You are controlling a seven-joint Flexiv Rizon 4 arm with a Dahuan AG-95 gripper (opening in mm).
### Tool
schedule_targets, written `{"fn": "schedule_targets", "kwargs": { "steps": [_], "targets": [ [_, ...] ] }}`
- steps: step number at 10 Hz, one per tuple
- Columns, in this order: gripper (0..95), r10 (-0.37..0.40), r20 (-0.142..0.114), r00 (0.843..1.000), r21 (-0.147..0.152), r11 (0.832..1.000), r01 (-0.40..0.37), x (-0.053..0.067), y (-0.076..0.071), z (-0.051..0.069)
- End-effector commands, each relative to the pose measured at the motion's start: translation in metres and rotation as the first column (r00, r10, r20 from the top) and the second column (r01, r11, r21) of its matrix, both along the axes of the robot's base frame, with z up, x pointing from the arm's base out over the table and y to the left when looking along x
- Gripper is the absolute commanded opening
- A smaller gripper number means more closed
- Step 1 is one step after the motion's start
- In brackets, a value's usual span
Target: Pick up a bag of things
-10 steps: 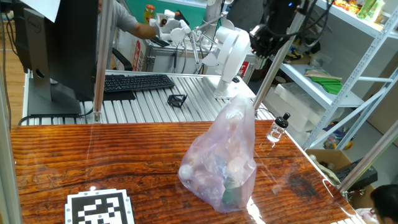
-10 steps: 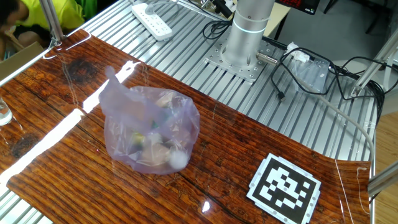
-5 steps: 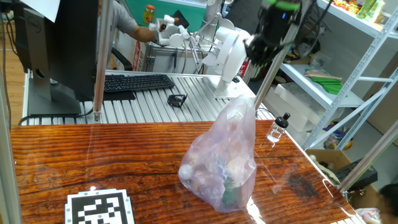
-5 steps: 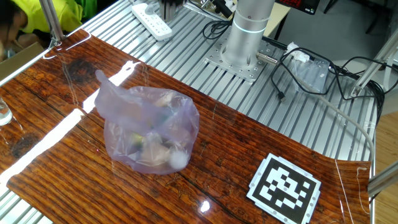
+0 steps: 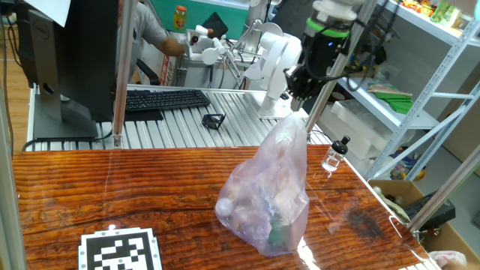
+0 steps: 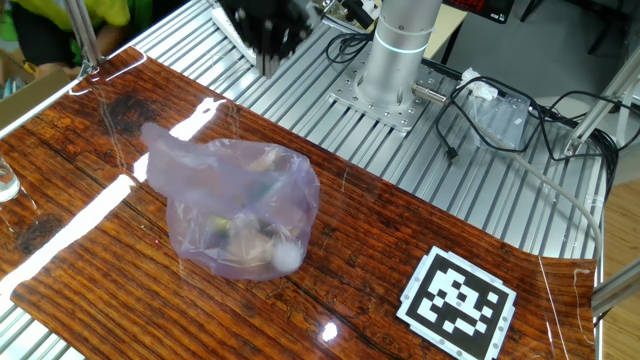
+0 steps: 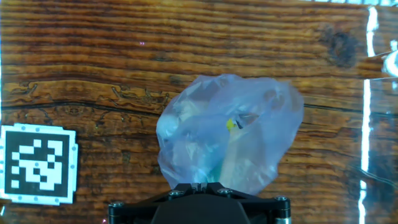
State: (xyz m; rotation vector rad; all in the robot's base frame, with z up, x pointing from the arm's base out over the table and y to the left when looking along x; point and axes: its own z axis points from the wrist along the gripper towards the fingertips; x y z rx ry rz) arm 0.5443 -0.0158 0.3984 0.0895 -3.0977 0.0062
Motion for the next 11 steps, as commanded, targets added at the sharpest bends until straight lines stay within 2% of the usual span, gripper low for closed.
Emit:
{"fn": "schedule_targets", "kwargs": {
  "steps": [1, 3, 5, 9, 11],
  "targets": [
    [0.0, -0.001, -0.004, 1.0, -0.007, 1.0, 0.001, -0.005, -0.001, -0.01],
    [0.0, -0.001, -0.007, 1.0, -0.003, 1.0, 0.001, -0.006, -0.001, -0.017],
    [0.0, 0.002, -0.004, 1.0, 0.023, 1.0, -0.002, -0.008, -0.002, -0.031],
    [0.0, 0.003, -0.018, 1.0, 0.026, 1.0, -0.002, -0.009, -0.003, -0.035],
    [0.0, -0.001, -0.016, 1.0, 0.027, 1.0, 0.001, -0.01, -0.004, -0.04]
  ]
}}
